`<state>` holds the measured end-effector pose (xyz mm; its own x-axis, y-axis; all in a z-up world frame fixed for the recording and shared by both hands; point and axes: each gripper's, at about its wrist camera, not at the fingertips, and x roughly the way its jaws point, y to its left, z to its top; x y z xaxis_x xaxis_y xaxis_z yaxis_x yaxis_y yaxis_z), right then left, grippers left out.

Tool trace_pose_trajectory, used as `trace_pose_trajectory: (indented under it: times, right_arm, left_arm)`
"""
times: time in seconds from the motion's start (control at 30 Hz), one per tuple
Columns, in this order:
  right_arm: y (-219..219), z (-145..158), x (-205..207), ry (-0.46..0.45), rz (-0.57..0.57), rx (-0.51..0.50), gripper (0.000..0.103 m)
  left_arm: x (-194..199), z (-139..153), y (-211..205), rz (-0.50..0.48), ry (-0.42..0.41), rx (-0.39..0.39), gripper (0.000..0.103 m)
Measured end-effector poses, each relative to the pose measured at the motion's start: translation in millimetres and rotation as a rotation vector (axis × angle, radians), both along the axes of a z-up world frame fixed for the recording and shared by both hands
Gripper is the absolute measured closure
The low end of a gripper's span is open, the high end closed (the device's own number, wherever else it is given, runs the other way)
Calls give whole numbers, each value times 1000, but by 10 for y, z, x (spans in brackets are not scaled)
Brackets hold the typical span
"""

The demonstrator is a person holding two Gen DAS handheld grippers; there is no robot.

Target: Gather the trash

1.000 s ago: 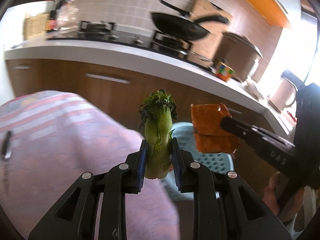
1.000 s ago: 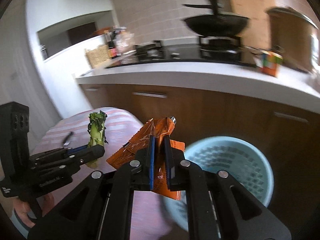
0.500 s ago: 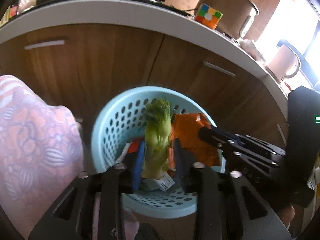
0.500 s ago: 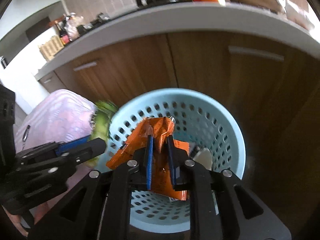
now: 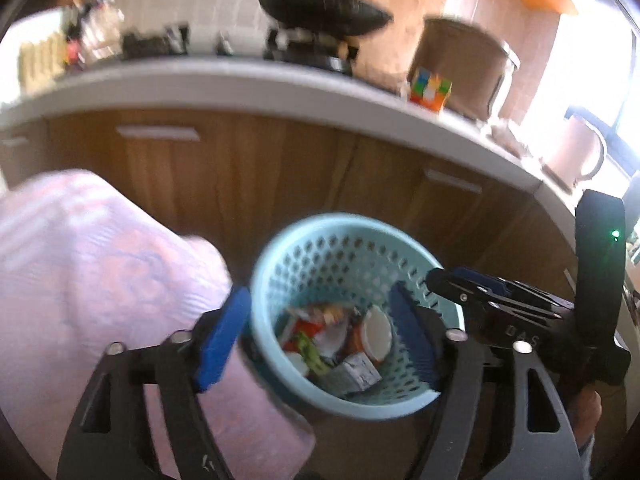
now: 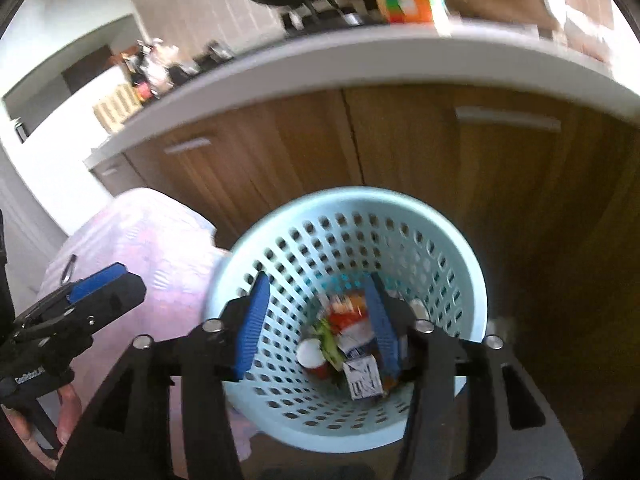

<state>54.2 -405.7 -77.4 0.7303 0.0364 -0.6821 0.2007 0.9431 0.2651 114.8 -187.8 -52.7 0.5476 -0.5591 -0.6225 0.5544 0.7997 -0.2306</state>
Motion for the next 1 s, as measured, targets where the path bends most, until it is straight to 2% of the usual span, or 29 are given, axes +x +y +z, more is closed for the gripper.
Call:
trace_pose_trajectory:
  times: [0.1, 0.13, 0.17, 0.23, 0.3, 0.47, 0.67, 1.0]
  right_arm:
    - [206, 260, -107, -67, 16, -42, 56]
    - [281, 350, -154, -92, 16, -61, 53]
    - [341, 428, -203, -115, 14, -81, 44]
    - [462, 561, -321, -168, -1, -123, 37]
    - [540, 670, -434, -215, -24, -156, 37]
    - [725, 834, -632, -283, -36, -189, 37]
    - [1010, 871, -762, -310, -23, -265, 37]
    - [1195, 951, -890, -336, -20, -301, 37]
  left_arm:
    - [-175, 222, 230, 62, -81, -24, 19]
    - [-247, 280, 325, 90, -110, -23, 15]
    - [-276, 321, 356, 110, -128, -16, 12]
    - [-423, 354, 540, 202, -185, 10, 12]
    - [-540, 365, 686, 275, -221, 19, 12]
    - [-778, 378, 917, 376, -289, 77, 12]
    - [-1007, 467, 1082, 422, -338, 53, 12]
    - [-1180, 602, 1191, 451, -355, 24, 8]
